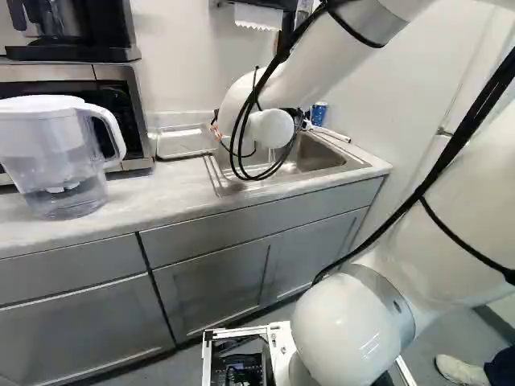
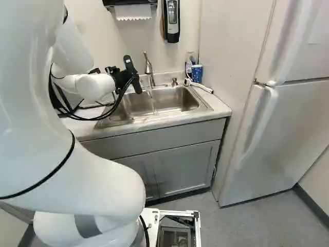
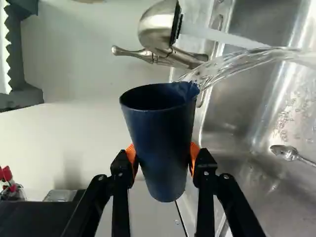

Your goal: Rinse the cup and place it in the tray

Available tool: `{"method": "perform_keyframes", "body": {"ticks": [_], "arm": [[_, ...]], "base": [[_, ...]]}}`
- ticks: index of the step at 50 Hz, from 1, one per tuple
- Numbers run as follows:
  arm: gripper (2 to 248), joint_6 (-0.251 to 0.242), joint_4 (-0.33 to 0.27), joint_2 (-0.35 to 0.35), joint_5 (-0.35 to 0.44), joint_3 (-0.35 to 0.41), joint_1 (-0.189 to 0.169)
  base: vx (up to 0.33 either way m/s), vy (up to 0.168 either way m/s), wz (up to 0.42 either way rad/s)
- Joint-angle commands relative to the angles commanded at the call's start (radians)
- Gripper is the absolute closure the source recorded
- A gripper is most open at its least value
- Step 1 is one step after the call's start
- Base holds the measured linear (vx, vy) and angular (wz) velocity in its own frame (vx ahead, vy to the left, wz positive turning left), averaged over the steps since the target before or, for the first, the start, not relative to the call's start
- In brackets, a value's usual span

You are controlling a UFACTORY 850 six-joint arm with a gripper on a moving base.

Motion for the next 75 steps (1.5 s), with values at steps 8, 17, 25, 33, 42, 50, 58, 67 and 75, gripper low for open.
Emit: {"method": "perform_keyframes", "body": {"ticks": [8,17,25,33,42,50,58,67,75], "arm": [[128,0.084,0.000,0.000,0.000,0.000,0.000],[128,0.179,0.000,0.000,0.000,0.000,0.000],[128,0.263,0.000,0.000,0.000,0.000,0.000],[128,0.347,0.000,0.000,0.000,0.000,0.000],[128,0.443,0.000,0.000,0.000,0.000,0.000],[128,0.525,0.000,0.000,0.000,0.000,0.000],[128,0.609,0.000,0.000,0.000,0.000,0.000],[128,0.672,0.000,0.000,0.000,0.000,0.000],[128,0.672,0.000,0.000,0.000,0.000,0.000]], "base": [[0.000,0.000,0.000],[0.000,0.000,0.000],[0.000,0.000,0.000],[0.000,0.000,0.000],[0.000,0.000,0.000],[0.000,0.000,0.000],[0.000,0.000,0.000],[0.000,0.000,0.000],[0.000,0.000,0.000]]}}
